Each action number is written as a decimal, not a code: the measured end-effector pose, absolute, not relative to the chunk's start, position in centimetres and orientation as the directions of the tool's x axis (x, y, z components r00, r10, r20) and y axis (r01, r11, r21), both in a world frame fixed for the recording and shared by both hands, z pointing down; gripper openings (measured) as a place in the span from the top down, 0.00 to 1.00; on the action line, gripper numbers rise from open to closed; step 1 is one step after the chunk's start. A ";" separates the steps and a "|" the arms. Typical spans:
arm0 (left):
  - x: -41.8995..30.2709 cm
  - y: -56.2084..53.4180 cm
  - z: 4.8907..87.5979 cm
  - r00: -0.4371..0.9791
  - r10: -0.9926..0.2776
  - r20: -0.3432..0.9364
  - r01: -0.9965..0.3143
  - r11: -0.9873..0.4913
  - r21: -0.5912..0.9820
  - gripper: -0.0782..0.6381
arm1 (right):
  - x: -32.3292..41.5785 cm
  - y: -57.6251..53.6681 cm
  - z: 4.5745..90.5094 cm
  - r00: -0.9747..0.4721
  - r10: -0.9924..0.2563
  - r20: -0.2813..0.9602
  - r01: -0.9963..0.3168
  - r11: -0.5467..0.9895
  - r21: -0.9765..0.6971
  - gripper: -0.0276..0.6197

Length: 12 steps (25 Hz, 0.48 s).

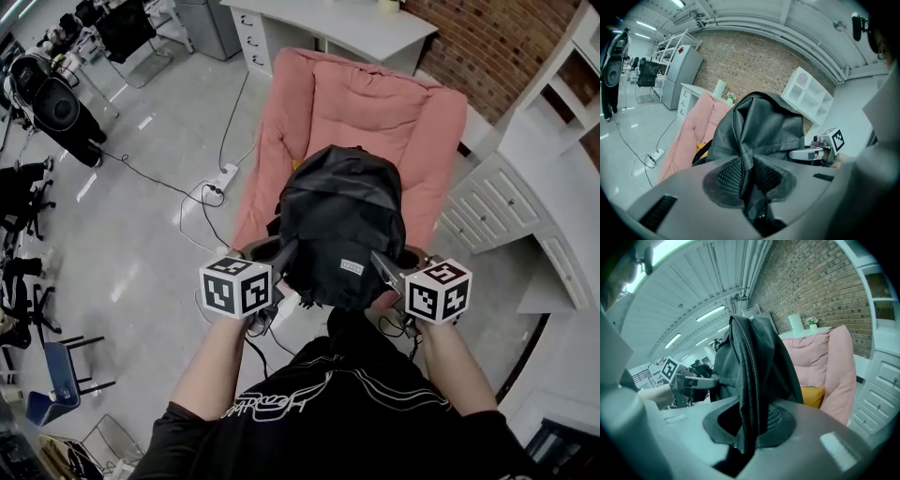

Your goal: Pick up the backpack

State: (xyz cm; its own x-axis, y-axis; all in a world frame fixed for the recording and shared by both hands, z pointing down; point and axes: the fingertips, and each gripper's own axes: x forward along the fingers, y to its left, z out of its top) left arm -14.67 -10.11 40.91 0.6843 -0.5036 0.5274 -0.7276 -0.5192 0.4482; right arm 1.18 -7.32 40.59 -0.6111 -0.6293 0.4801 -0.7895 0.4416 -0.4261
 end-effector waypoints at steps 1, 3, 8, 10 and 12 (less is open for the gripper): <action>-14.5 -9.6 40.0 0.689 -0.508 0.517 -0.723 -0.526 0.448 0.81 | 1.4 -6.8 39.6 -0.611 -0.637 0.470 -0.789 0.442 -0.427 0.88; -13.9 -8.9 38.3 0.697 -0.518 0.495 -0.716 -0.539 0.444 0.81 | 2.0 -6.1 37.9 -0.612 -0.652 0.447 -0.788 0.452 -0.419 0.88; -12.7 -6.7 36.1 0.694 -0.530 0.487 -0.719 -0.536 0.442 0.81 | 3.2 -4.0 35.6 -0.626 -0.656 0.422 -0.777 0.479 -0.409 0.88; -12.5 -6.0 35.5 0.688 -0.541 0.485 -0.726 -0.531 0.437 0.81 | 3.3 -3.3 34.9 -0.636 -0.656 0.406 -0.769 0.493 -0.408 0.88; -12.3 -5.3 35.0 0.679 -0.554 0.481 -0.734 -0.524 0.433 0.81 | 3.6 -2.9 34.5 -0.646 -0.655 0.392 -0.761 0.508 -0.404 0.88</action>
State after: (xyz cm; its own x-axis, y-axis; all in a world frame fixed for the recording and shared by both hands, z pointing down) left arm -12.34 -5.31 34.98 0.6793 -0.5544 0.4809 -0.7338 -0.5236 0.4329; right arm 3.61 -2.87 34.49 -0.6459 -0.6551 0.3919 -0.7606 0.5080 -0.4042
